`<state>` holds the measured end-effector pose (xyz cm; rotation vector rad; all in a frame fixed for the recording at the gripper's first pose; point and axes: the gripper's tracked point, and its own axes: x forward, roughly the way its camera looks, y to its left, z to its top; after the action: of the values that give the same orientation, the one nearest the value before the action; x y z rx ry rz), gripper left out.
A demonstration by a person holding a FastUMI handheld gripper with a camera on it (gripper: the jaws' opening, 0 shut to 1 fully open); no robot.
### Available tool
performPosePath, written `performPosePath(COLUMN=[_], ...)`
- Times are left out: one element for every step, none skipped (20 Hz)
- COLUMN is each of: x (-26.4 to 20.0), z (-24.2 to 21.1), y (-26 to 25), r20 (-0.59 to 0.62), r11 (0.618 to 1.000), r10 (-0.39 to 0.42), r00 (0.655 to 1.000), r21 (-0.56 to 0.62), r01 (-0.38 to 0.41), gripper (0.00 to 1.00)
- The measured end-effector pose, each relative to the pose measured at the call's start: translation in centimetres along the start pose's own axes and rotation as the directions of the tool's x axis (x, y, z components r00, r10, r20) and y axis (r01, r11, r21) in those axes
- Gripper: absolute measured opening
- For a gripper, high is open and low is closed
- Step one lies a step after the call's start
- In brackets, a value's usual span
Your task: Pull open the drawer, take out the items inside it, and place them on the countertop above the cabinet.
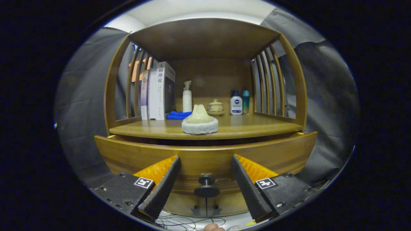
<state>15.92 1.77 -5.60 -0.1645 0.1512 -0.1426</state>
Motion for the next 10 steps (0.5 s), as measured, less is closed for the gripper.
performPosePath(x=[0.6,1.1,1.5,2.0,2.4,2.8,3.0,3.2,3.3,3.3], z=[0.1,0.1,0.1,0.3,0.2,0.3,0.3,0.4,0.3,0.5], y=[0.0,0.0,0.0,0.0,0.0,0.0,0.1,0.0,0.0,0.1], r20=[-0.004,-0.011,-0.015,-0.012,-0.012,-0.01,-0.008,-0.01,-0.013,-0.008], r11=[1.0,1.0,1.0,1.0,1.0,1.0,1.0,1.0,1.0,1.0], r10=[0.001,0.001,0.001,0.001,0.002,0.002,0.001,0.0,0.0,-0.003], r00=[1.0,1.0,1.0,1.0,1.0,1.0,1.0,1.0,1.0,1.0], r21=[0.002,0.004,0.008,0.012,0.013,0.01,0.007,0.004,0.002,0.003], r01=[-0.001,-0.001,-0.001,-0.001,-0.001,-0.001,-0.001,0.0,0.0,0.003], gripper=[1.0,1.0,1.0,1.0,1.0,1.0,1.0,1.0,1.0,1.0])
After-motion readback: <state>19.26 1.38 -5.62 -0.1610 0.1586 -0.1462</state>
